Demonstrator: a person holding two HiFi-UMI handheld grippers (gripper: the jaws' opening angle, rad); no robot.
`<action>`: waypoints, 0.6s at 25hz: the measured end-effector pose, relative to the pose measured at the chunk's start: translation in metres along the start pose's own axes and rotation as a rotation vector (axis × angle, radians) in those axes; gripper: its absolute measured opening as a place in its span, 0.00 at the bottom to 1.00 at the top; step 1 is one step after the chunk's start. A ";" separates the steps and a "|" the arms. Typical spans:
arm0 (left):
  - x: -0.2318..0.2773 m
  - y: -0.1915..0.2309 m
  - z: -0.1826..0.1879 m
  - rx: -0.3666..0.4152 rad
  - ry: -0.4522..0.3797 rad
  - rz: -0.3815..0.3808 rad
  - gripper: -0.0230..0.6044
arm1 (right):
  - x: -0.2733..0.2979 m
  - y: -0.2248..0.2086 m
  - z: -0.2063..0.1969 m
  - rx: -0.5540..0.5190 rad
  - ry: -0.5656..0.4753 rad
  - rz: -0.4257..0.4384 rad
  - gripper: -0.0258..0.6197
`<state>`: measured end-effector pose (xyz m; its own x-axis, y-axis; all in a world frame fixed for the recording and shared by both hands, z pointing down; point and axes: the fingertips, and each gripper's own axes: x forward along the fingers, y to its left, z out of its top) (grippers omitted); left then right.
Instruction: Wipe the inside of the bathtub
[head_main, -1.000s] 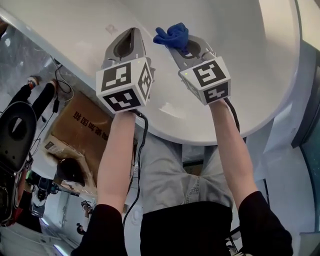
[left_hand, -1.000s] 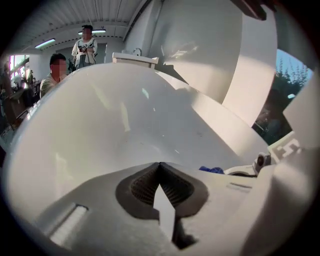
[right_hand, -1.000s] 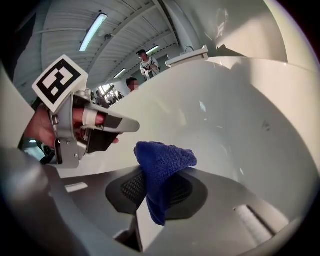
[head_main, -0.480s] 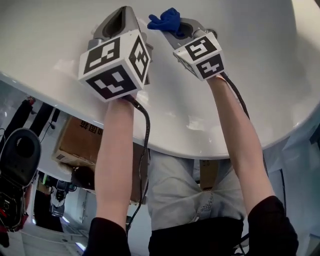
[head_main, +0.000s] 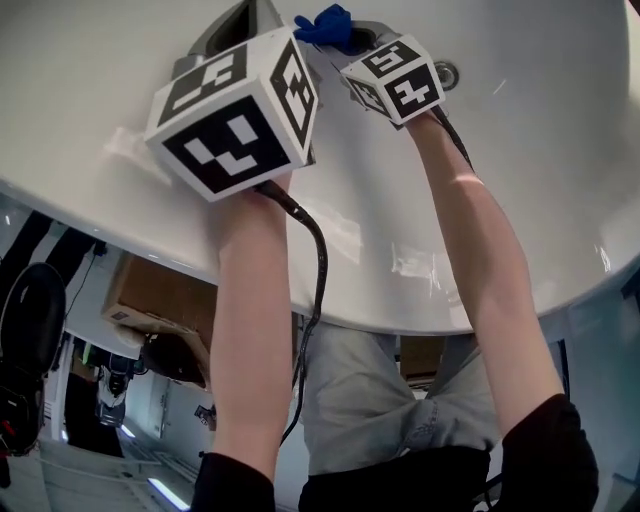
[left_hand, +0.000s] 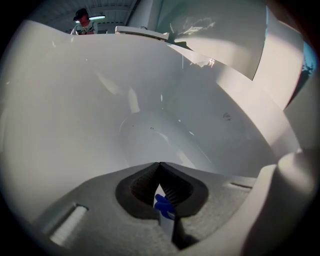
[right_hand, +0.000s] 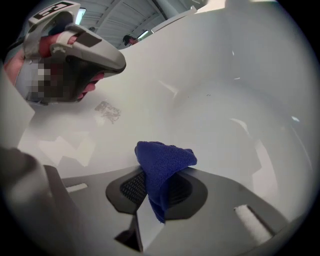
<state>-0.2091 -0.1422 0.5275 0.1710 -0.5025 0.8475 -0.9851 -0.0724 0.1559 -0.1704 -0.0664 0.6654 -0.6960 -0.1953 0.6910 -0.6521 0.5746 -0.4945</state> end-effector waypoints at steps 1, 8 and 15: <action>0.000 0.004 -0.003 -0.017 0.002 0.007 0.04 | 0.007 0.004 -0.006 0.001 0.007 0.010 0.16; -0.001 0.010 -0.008 -0.081 0.006 0.028 0.04 | 0.032 0.015 -0.030 0.016 0.050 0.042 0.16; -0.003 0.003 -0.013 -0.078 0.017 0.017 0.04 | 0.042 0.022 -0.049 0.014 0.153 0.078 0.16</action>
<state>-0.2120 -0.1299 0.5318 0.1551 -0.4887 0.8585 -0.9837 0.0040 0.1800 -0.1997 -0.0234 0.7094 -0.6917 -0.0261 0.7217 -0.6025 0.5719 -0.5567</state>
